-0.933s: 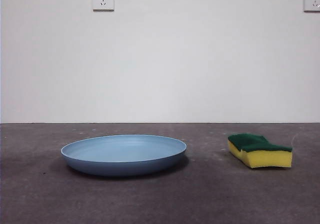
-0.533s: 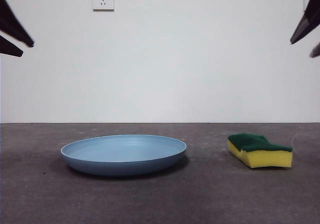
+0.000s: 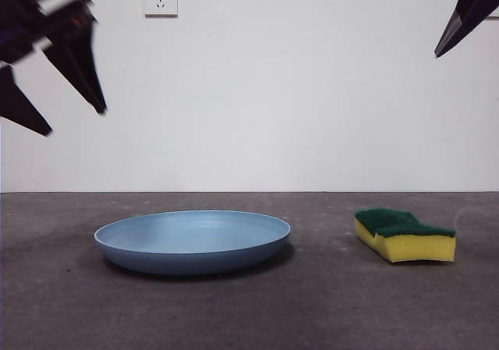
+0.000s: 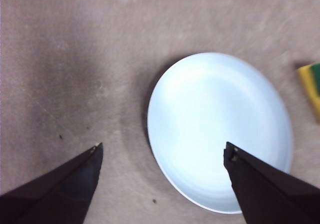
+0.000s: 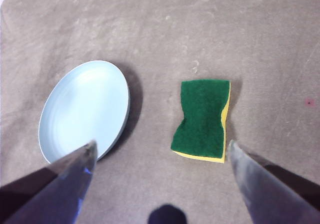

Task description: Pick up the plate,pick up the cloth,clean the plate with the cloth

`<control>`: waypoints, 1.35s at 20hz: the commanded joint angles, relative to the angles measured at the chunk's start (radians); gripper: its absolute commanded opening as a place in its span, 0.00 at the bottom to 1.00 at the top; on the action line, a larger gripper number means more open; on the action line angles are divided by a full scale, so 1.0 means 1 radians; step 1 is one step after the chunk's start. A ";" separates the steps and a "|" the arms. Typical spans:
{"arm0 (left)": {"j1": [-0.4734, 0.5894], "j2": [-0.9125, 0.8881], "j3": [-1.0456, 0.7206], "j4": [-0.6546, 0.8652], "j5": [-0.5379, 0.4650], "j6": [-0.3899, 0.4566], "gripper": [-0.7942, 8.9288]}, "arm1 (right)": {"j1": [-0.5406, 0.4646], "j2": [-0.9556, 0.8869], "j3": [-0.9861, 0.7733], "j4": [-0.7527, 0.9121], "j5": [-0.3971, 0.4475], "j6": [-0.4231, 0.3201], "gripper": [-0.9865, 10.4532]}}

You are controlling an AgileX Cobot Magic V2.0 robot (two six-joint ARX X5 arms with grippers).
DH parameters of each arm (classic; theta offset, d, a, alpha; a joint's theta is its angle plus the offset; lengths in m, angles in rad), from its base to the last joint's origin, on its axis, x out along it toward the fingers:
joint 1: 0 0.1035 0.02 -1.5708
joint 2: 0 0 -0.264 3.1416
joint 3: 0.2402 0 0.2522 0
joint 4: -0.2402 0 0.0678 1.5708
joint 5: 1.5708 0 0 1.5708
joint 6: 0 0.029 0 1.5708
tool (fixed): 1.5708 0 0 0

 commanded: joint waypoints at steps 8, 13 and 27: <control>-0.107 0.348 0.078 0.045 -0.087 0.034 0.50 | 0.002 0.000 0.004 0.001 -0.001 -0.011 0.47; -0.109 0.439 0.078 0.083 -0.084 0.034 0.50 | 0.002 0.000 0.004 -0.005 -0.001 -0.011 0.47; -0.123 0.443 0.079 0.082 -0.080 0.079 0.07 | 0.008 0.001 0.006 -0.004 0.001 -0.023 0.47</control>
